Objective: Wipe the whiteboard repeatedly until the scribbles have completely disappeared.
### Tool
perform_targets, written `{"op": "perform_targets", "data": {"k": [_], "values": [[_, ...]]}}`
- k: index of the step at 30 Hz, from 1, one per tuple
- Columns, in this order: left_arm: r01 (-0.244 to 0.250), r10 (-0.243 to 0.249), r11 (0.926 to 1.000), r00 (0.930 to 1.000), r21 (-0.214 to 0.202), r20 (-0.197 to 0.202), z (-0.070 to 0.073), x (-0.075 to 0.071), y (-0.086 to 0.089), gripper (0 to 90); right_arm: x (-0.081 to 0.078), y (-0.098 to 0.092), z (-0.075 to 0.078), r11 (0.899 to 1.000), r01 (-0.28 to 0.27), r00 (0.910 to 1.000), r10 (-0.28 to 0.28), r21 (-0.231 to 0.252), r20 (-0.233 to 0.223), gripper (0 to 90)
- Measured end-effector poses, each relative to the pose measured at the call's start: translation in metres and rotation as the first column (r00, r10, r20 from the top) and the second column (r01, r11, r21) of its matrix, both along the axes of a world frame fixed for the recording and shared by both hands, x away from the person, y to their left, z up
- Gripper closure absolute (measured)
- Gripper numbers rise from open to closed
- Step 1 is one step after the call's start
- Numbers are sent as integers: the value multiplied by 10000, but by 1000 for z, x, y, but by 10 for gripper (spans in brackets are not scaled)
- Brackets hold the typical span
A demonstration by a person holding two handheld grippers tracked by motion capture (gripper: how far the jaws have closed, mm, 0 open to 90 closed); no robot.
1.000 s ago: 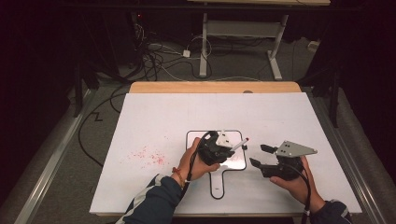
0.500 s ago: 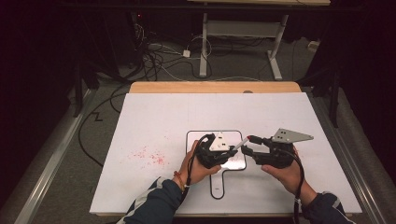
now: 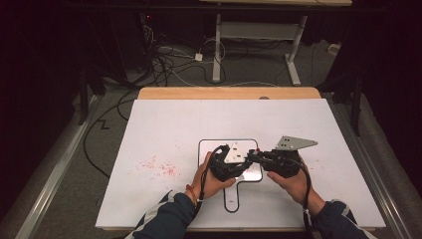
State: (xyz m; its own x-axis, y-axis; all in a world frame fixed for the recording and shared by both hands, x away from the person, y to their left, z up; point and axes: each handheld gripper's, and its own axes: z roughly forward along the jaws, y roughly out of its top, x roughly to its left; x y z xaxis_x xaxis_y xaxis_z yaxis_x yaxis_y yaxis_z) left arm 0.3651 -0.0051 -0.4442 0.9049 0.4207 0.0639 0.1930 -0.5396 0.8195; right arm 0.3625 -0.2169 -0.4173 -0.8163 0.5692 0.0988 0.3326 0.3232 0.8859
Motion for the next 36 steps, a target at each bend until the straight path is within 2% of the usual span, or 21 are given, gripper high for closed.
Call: {"op": "perform_targets", "data": {"k": [1, 3, 6, 8, 11, 13, 16, 17, 19, 20, 22, 24, 25, 26, 27, 29, 30, 32, 34, 35, 36], "values": [[50, -51, 10000, 10000, -52, -56, 0, 0, 2, 761, 0, 2, 0, 9999, 75, 10000, -74, -118, 49, 811], [83, -83, 10000, 9999, -10, 104, 1, -2, 9, 727, 2, 4, 0, 9997, 147, 9999, -146, -194, 28, 811], [-378, 361, 9987, 9981, 335, 504, 5, -8, 24, 570, 4, 5, 0, 9970, 410, 9990, -398, -650, 195, 812], [-654, 627, 9972, 9955, 365, 708, 6, -13, 41, 496, 4, 6, -1, 9916, 633, 9974, -591, -1124, 404, 812], [-1185, 1133, 9919, 9882, 463, 1034, 4, -23, 69, 385, 5, 8, -5, 9819, 865, 9953, -779, -1685, 567, 812], [-1545, 1482, 9870, 9817, 453, 1198, 2, -32, 87, 312, 5, 9, -4, 9772, 984, 9941, -877, -1881, 643, 812], [-2094, 2028, 9771, 9705, 389, 1304, -2, -46, 116, 241, 7, 10, -1, 9569, 1489, 9866, -1267, -2494, 1030, 812], [-2306, 2242, 9724, 9657, 358, 1306, -4, -51, 126, 238, 8, 10, -1, 9508, 1645, 9840, -1396, -2627, 1110, 812], [-2684, 2624, 9626, 9574, 362, 1208, -7, -59, 144, 216, 9, 11, 0, 9497, 1706, 9836, -1484, -2627, 1023, 813], [-2919, 2877, 9561, 9517, 251, 1076, -10, -63, 152, 207, 8, 13, 0, 9503, 1649, 9847, -1432, -2642, 997, 813], [-3279, 3239, 9441, 9416, 328, 917, -15, -71, 166, 207, 4, 19, -1, 9628, 1208, 9917, -1060, -2418, 732, 813], [-3566, 3507, 9328, 9315, 517, 962, -19, -78, 176, 208, -1, 29, 0, 9615, 986, 9939, -821, -2565, 742, 813], [-3591, 3534, 9321, 9303, 472, 985, -20, -80, 180, 208, -2, 32, 0, 9603, 903, 9947, -736, -2640, 725, 813], [-3674, 3629, 9289, 9282, 470, 827, -21, -84, 184, 207, -4, 35, 1, 9545, 993, 9934, -788, -2812, 833, 813], [-3746, 3701, 9261, 9252, 448, 843, -22, -87, 187, 206, -3, 36, 2, 9456, 1131, 9914, -870, -3051, 981, 813], [-3798, 3759, 9242, 9233, 411, 791, -23, -91, 192, 205, 0, 34, 3, 9128, 1850, 9791, -1393, -3640, 1482, 813], [-3856, 3818, 9218, 9208, 387, 795, -24, -93, 193, 204, 2, 31, 4, 9114, 1948, 9781, -1528, -3624, 1414, 814], [-3833, 3793, 9228, 9216, 390, 828, -24, -94, 193, 204, 2, 28, 6, 9199, 1785, 9833, -1536, -3492, 979, 813], [-3796, 3753, 9241, 9232, 438, 830, -24, -93, 191, 204, -5, 34, 6, 9382, 1147, 9932, -1013, -3266, 577, 813], [-3762, 3711, 9250, 9246, 530, 862, -25, -93, 190, 204, -10, 38, 6, 9362, 968, 9948, -798, -3379, 638, 813], [-3742, 3686, 9255, 9254, 580, 884, -25, -93, 189, 204, -15, 42, 6, 9284, 934, 9945, -699, -3596, 780, 813]]}}
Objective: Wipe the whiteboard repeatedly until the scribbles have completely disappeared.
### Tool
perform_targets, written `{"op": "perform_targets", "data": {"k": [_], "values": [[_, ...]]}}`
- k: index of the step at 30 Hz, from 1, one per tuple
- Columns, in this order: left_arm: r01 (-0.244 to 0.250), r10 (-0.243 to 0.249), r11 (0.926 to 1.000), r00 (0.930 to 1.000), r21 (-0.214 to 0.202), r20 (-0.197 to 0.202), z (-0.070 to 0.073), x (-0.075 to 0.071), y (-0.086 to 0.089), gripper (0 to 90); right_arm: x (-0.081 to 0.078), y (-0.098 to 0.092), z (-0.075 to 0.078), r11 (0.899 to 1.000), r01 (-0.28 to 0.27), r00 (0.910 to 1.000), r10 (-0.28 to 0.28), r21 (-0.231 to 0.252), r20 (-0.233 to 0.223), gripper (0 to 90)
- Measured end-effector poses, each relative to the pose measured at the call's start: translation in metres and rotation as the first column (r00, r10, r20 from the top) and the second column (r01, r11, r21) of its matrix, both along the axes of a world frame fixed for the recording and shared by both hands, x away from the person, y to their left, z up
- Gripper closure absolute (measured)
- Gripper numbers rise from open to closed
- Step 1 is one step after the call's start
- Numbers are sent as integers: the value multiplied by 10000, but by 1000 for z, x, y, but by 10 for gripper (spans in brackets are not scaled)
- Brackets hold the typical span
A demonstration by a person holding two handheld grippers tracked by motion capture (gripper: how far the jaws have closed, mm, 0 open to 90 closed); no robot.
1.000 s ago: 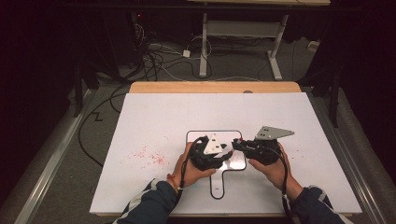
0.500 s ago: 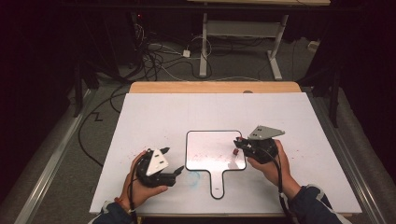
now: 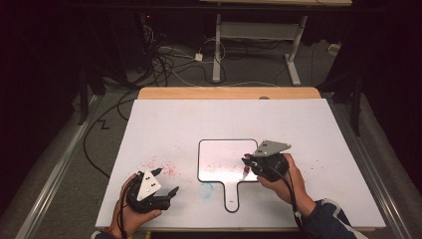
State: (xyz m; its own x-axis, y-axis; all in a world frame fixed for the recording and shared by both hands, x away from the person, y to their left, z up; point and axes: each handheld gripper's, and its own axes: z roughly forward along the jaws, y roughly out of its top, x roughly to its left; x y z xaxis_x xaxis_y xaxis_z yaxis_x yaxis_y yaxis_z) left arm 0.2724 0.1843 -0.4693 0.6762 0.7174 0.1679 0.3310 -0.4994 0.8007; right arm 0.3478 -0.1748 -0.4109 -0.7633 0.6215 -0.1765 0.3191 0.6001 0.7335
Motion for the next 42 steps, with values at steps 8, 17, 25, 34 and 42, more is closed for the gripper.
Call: {"op": "perform_targets", "data": {"k": [8, 17, 25, 34, 42], "values": [[136, -136, 9999, 9999, -6, -56, -1, 2, -2, 204, 6, -22, 1, 9973, 737, 9972, -736, -46, 106, 813], [238, -238, 9997, 9997, 14, -82, 0, 2, -3, 204, -5, -18, 3, 9971, 606, 9982, -604, -457, 52, 814], [257, -258, 9997, 9996, -24, -63, 0, 1, -3, 204, -16, -20, 5, 9999, 74, 9983, -82, -134, -583, 814], [354, -355, 9994, 9993, -25, -85, 0, 2, -5, 204, -20, -12, 1, 10000, 16, 9996, -16, -30, -271, 813], [430, -429, 9991, 9990, 62, -142, -1, 3, -7, 204, -11, 20, -4, 9947, -457, 9966, 518, 924, -641, 814]]}}
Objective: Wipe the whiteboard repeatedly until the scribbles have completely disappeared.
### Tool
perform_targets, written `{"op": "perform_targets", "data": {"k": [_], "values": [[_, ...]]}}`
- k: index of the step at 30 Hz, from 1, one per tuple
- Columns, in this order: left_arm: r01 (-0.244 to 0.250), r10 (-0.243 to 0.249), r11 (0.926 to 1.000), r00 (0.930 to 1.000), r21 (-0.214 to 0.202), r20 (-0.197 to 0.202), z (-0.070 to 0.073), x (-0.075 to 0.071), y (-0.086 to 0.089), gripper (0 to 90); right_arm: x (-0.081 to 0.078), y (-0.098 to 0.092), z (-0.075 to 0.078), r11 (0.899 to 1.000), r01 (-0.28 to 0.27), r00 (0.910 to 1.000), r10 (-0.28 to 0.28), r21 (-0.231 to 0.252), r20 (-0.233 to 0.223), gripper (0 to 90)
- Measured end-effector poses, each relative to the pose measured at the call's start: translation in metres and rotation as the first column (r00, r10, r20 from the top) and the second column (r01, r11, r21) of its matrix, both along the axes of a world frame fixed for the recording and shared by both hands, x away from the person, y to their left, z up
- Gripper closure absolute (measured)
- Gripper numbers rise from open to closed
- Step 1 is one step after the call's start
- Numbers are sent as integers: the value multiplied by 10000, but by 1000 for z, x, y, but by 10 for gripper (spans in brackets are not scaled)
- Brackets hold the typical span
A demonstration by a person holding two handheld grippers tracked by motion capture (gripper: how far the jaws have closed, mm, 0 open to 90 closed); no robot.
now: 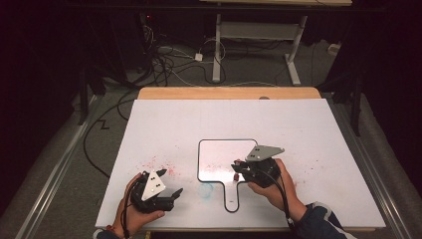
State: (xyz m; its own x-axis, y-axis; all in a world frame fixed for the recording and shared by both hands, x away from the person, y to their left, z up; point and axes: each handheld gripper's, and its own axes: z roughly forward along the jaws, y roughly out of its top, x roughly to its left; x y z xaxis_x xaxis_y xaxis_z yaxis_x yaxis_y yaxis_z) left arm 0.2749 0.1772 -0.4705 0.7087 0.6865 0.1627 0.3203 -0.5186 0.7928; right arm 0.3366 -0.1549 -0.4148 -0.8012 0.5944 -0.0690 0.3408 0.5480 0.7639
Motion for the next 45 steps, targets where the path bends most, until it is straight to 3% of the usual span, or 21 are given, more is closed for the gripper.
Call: {"op": "perform_targets", "data": {"k": [3, 6, 10, 12, 16, 17, 20, 23, 27, 32, 36, 37, 39, 41, 42, 45], "values": [[-69, 69, 9999, 10000, -77, 4, 0, 0, 2, 204, 1, 2, 0, 10000, -5, 9999, 6, -86, 110, 814], [-94, 95, 9999, 10000, -122, 19, 0, -2, 3, 204, 2, -3, 2, 9953, 447, 9963, -382, -856, 765, 814], [-45, 45, 9999, 10000, -103, 44, 1, -2, 3, 204, 7, -6, 1, 9950, 687, 9947, -628, -724, 816, 814], [-44, 44, 10000, 10000, -74, 39, 1, -2, 2, 204, 5, 1, -1, 9972, 460, 9955, -408, -596, 857, 814], [-8, 8, 10000, 10000, -80, 32, 1, -2, 2, 204, 0, 13, -4, 10000, -49, 9988, 53, -80, 496, 814], [-10, 10, 10000, 10000, -85, 39, 1, -2, 2, 204, 0, 14, -3, 9999, -45, 9984, 53, -146, 562, 814], [-10, 10, 9999, 10000, -136, 61, 1, -3, 3, 204, 3, 8, -2, 9963, 492, 9935, -416, -706, 1057, 814], [-6, 7, 9999, 10000, -159, 63, 1, -3, 3, 204, 11, -6, -2, 9839, 1300, 9800, -1087, -1226, 1669, 814], [56, -55, 9999, 10000, -105, 66, 1, -2, 2, 204, 15, -10, -3, 9844, 1435, 9784, -1257, -1018, 1638, 814], [88, -87, 9999, 9999, -103, 49, 1, -1, 1, 204, 5, 6, -4, 9995, 319, 9977, -317, -23, 600, 813], [74, -74, 9999, 10000, -82, 33, 1, -1, 1, 204, 2, 15, -5, 9999, 106, 9968, -97, -111, 790, 813], [82, -82, 9999, 10000, -84, 35, 1, -1, 1, 204, 4, 14, -5, 9995, 220, 9953, -197, -235, 949, 814], [96, -96, 9999, 10000, -90, 25, 1, -1, 1, 204, 10, 12, -6, 9932, 811, 9835, -662, -836, 1682, 814], [80, -80, 10000, 10000, -50, 4, 0, -1, 0, 204, 18, 6, -6, 9936, 1052, 9854, -987, -403, 1384, 814], [83, -83, 9999, 10000, -57, -12, 0, 0, 0, 204, 20, 5, -6, 9934, 1069, 9853, -1003, -411, 1385, 813], [97, -97, 10000, 9999, -16, -38, 0, 0, 0, 204, 15, 13, -7, 9973, 697, 9898, -663, -226, 1262, 813]]}}
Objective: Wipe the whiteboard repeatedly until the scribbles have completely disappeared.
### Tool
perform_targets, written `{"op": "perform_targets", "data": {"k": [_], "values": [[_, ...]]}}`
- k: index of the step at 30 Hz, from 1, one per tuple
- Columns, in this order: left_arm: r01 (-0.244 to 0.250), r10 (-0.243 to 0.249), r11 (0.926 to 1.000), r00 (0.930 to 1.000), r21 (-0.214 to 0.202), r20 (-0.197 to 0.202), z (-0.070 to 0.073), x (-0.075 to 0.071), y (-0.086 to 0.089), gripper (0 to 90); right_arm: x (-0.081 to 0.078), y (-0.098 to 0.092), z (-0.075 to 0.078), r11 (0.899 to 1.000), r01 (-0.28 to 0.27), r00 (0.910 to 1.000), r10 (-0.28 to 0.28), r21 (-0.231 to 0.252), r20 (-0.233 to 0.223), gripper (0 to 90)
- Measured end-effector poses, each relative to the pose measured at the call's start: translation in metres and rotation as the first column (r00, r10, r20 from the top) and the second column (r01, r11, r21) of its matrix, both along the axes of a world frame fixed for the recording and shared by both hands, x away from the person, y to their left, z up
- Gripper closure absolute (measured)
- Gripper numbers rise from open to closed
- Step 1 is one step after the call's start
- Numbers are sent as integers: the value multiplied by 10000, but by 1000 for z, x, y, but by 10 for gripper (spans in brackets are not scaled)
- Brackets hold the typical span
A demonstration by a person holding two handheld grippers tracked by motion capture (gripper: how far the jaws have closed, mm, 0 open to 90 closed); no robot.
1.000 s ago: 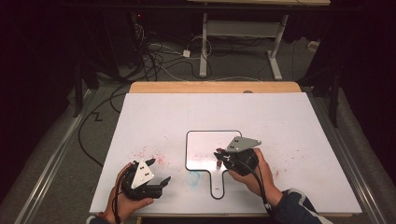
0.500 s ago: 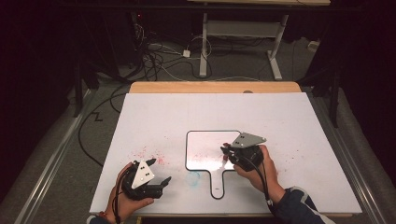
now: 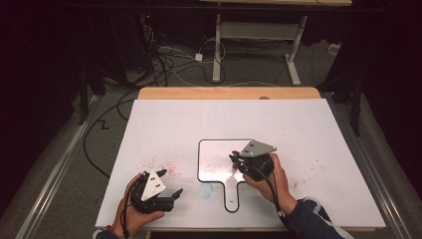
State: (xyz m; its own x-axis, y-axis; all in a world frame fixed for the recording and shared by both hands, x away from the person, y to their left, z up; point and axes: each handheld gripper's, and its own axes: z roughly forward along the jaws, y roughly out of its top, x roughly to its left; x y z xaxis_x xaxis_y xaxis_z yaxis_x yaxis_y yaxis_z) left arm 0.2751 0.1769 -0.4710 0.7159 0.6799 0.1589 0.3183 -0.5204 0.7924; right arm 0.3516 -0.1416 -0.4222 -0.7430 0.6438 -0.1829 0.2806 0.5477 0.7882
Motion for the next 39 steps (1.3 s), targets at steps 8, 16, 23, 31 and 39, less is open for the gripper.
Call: {"op": "perform_targets", "data": {"k": [8, 16, 23, 31, 39], "values": [[46, -46, 10000, 10000, 20, -9, 0, -1, -1, 204, -17, 34, 0, 9888, -1451, 9870, 1471, 357, -641, 813], [34, -34, 10000, 10000, -9, -25, 0, -1, 0, 204, 5, 9, 3, 9999, -36, 9996, 32, -149, -270, 813], [85, -85, 9999, 10000, 55, -18, 0, -1, -1, 204, -22, 20, 2, 9918, -1275, 9907, 1271, -52, -494, 813], [121, -121, 9999, 9999, 54, -19, 0, -1, -1, 204, -22, 13, 1, 9960, -896, 9952, 895, 3, -399, 813], [109, -109, 9999, 9999, 17, -3, 0, -1, -1, 204, -9, 26, -2, 9967, -687, 9971, 700, -425, 298, 813]]}}
